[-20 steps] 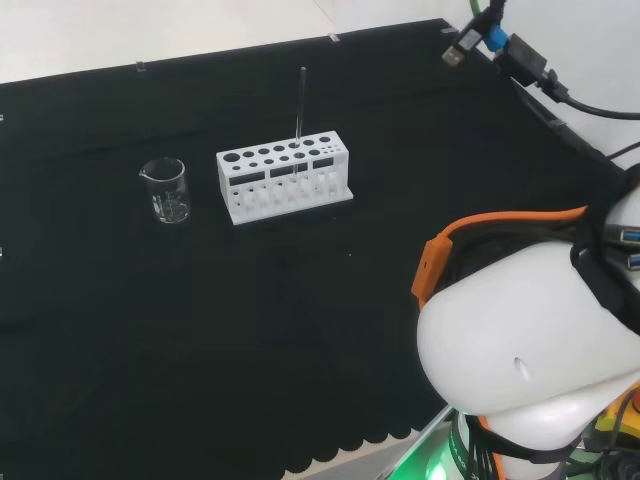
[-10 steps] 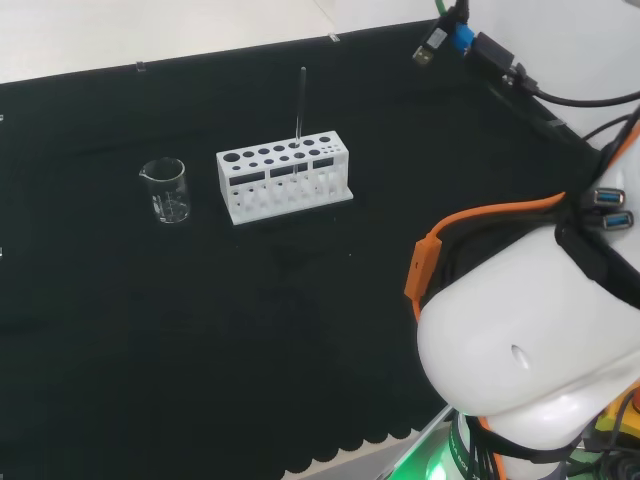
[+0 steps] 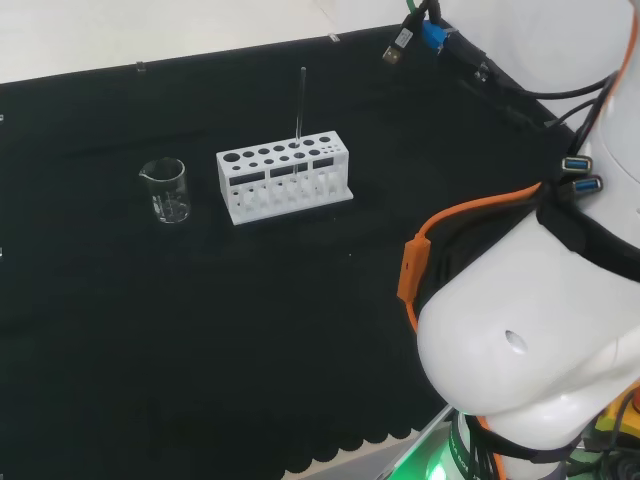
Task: Take the glass rod from the white test tube rack.
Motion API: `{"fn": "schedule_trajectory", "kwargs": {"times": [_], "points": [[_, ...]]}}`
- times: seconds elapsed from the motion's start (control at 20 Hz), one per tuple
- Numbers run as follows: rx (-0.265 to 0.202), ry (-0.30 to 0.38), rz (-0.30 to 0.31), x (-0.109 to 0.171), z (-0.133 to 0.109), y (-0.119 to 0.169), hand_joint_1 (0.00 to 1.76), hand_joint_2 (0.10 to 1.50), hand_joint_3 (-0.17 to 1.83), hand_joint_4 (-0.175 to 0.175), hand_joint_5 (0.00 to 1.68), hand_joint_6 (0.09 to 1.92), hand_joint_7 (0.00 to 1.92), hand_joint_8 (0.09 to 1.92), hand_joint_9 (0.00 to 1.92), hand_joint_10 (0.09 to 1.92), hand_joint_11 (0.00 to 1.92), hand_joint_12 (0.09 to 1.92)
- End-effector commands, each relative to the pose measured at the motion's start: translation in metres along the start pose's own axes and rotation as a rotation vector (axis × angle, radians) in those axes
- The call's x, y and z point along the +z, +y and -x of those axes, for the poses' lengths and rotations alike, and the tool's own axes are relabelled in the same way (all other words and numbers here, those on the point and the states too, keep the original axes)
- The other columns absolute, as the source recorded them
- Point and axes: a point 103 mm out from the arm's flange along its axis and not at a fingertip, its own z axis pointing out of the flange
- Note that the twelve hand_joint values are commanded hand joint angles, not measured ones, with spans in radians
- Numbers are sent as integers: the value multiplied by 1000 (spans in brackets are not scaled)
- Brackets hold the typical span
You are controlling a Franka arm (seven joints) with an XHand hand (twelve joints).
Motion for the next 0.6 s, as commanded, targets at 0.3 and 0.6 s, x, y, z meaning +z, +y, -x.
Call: {"fn": "schedule_trajectory", "kwargs": {"times": [0.3, 0.6], "points": [[-16, 5, -42, 22, 16, 33, 577, 790, 318, -39, 292, 87, 266, 812, 407, 907, 462, 1382], [-6, 7, -61, 40, 25, 47, 574, 787, 333, -40, 301, 87, 295, 811, 451, 893, 488, 1365]]}}
